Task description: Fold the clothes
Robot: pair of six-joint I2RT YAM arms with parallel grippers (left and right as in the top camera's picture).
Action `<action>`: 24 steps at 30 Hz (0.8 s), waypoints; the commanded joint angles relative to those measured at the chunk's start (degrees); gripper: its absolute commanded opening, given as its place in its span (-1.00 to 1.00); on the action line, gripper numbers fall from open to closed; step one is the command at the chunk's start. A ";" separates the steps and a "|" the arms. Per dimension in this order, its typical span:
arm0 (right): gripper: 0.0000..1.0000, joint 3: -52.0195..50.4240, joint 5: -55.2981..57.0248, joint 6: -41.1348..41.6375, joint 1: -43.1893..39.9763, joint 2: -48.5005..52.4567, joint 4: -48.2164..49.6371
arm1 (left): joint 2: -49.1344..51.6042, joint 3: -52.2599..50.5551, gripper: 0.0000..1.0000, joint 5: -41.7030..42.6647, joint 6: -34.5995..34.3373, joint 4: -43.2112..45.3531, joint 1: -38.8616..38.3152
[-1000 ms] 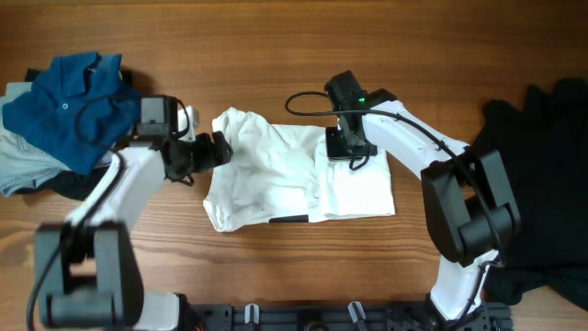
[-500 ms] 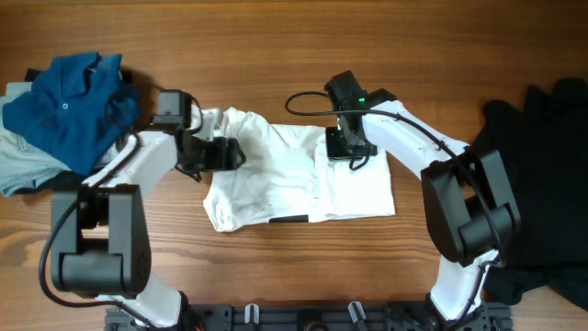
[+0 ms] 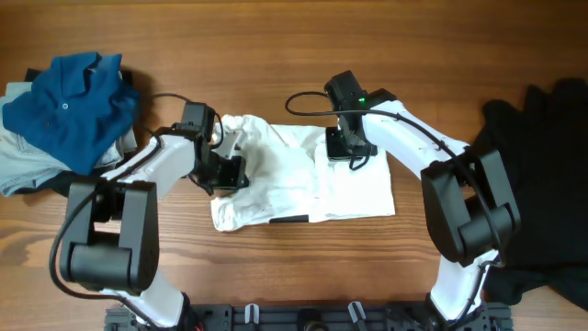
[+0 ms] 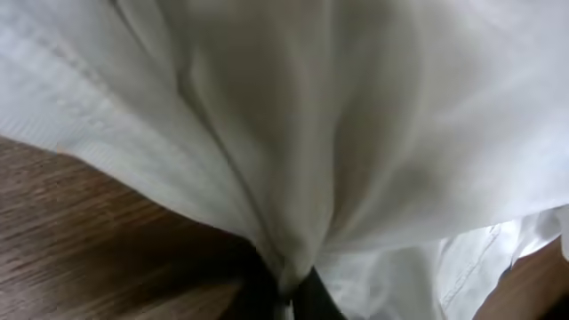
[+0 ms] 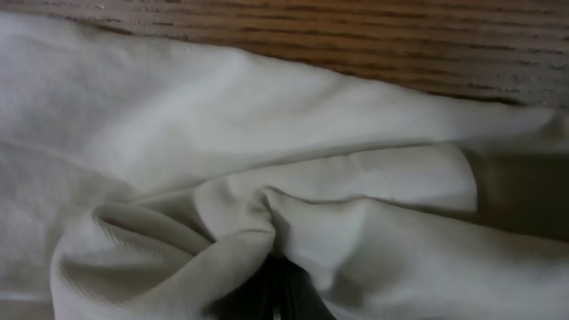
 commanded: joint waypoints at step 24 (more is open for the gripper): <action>-0.87 0.02 4.83 0.11 -10.78 -24.76 -3.37 | -5.73 24.63 -0.92 -7.41 -18.64 -22.82 -3.82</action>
